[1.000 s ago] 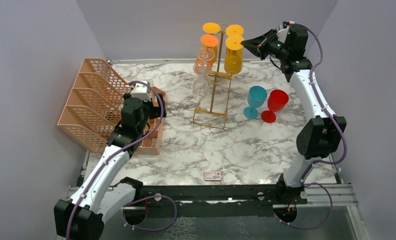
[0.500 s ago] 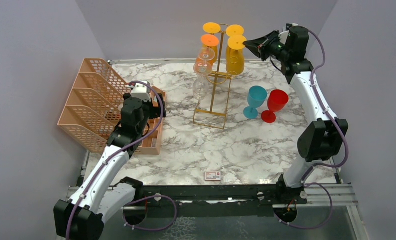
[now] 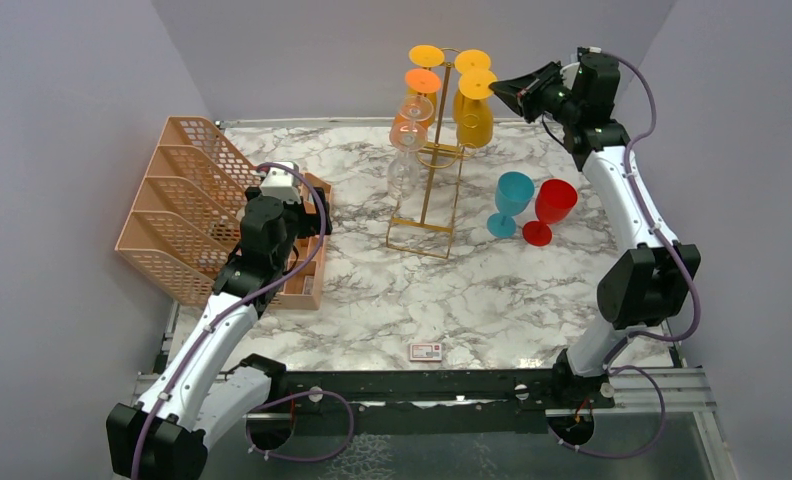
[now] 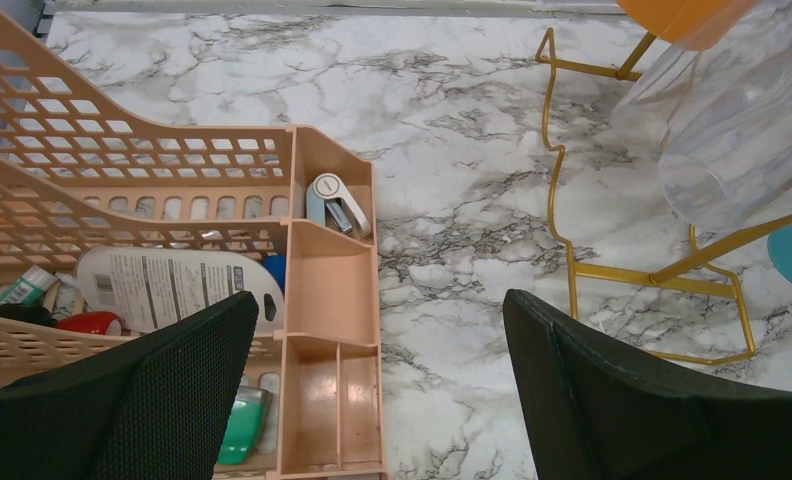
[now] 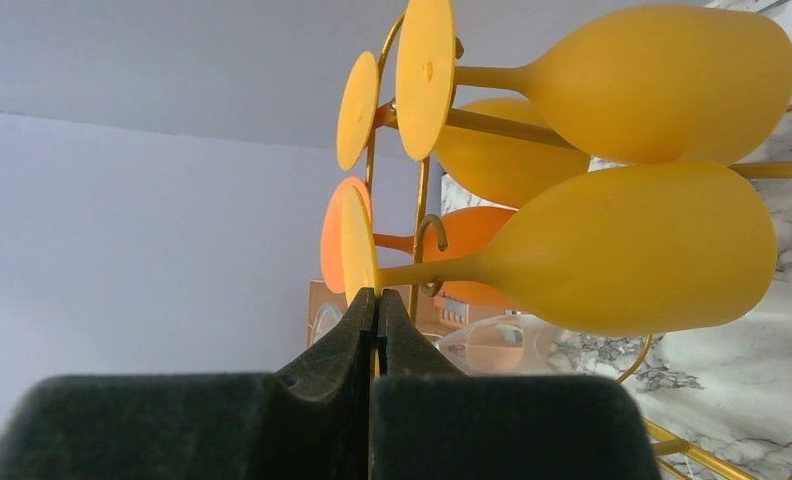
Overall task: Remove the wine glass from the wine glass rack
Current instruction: Pick up the wine glass from the wine rack.
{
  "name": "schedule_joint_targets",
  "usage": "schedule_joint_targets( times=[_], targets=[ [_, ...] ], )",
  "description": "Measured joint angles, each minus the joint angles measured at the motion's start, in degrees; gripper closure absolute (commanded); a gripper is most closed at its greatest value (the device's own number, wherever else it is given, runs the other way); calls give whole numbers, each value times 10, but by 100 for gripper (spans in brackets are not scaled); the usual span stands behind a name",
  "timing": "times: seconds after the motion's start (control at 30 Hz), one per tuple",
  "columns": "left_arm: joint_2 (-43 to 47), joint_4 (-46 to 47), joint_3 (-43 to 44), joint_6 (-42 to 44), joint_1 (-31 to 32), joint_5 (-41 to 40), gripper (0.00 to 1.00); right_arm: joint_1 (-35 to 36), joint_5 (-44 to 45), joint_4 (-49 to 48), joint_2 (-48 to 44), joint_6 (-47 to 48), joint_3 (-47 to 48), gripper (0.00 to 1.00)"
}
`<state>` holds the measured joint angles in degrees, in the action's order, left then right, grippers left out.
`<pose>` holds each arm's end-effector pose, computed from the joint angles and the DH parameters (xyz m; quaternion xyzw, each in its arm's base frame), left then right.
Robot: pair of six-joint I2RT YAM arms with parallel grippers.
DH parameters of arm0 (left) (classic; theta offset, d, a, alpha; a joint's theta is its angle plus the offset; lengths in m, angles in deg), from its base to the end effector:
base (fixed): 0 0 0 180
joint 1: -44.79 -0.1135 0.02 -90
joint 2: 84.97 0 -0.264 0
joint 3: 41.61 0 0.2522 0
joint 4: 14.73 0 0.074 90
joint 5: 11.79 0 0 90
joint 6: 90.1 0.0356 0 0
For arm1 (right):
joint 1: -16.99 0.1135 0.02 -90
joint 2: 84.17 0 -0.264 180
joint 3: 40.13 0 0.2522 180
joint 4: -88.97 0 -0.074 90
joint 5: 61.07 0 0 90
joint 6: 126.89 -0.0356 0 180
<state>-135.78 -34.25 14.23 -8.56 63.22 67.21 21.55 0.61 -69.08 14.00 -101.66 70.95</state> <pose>0.2013 -0.0599 0.3130 0.0099 0.7891 -0.0680 0.6104 0.4047 0.0492 0.4146 0.2325 0.7177 0.5111 0.4119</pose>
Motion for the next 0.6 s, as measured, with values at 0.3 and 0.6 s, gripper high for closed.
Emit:
schedule_joint_targets(
  times=[0.3, 0.6],
  targets=[
    [0, 0, 0, 0, 0, 0, 1, 0, 17, 18, -4, 14, -3, 99],
    [0, 0, 0, 0, 0, 0, 1, 0, 35, 39, -4, 35, 13, 99]
  ],
)
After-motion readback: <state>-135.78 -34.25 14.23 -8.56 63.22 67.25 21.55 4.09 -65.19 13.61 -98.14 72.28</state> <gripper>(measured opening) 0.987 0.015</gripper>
